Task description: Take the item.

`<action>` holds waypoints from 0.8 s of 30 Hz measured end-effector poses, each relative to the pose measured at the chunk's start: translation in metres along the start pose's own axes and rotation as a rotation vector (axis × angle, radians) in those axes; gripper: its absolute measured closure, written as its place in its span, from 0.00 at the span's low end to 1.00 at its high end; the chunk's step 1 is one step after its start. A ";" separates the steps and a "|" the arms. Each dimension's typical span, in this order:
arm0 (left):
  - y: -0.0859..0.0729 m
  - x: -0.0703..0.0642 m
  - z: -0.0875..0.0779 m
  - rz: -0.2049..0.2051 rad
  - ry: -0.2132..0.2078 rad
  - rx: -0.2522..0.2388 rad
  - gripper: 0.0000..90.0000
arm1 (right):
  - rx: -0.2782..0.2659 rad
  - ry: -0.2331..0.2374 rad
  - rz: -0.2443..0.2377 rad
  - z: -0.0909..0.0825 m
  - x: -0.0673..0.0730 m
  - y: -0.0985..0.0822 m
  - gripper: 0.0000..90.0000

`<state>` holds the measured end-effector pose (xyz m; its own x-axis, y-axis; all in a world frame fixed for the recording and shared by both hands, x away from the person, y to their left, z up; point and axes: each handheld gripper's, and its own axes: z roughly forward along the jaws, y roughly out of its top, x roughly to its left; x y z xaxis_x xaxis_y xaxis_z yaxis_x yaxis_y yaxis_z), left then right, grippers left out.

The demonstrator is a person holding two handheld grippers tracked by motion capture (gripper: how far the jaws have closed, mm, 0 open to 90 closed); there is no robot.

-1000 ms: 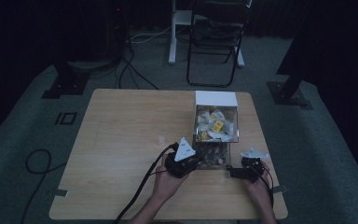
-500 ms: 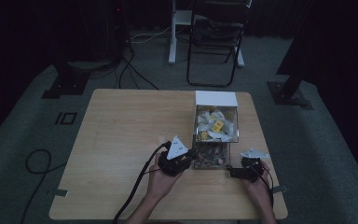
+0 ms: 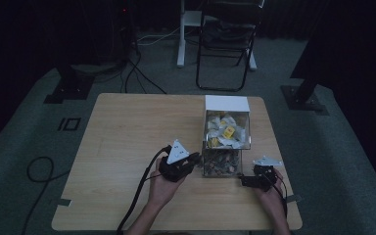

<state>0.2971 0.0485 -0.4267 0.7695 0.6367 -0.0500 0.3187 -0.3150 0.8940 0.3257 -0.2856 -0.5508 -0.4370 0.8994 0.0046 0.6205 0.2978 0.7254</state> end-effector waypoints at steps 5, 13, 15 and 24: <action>-0.001 0.005 -0.003 -0.003 0.001 0.001 0.93 | 0.000 0.000 0.000 0.000 0.000 0.000 0.14; -0.002 0.013 -0.007 -0.010 0.008 0.000 0.93 | 0.000 0.000 0.000 0.000 0.000 0.000 0.14; -0.001 0.016 -0.008 -0.011 0.010 0.000 0.93 | 0.000 0.000 0.000 0.000 0.000 0.000 0.14; 0.003 0.037 -0.017 -0.032 0.038 -0.006 0.93 | 0.001 0.000 0.001 0.000 0.000 0.000 0.14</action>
<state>0.3173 0.0834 -0.4180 0.7374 0.6727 -0.0613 0.3392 -0.2903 0.8948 0.3257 -0.2855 -0.5507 -0.4365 0.8997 0.0057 0.6214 0.2969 0.7251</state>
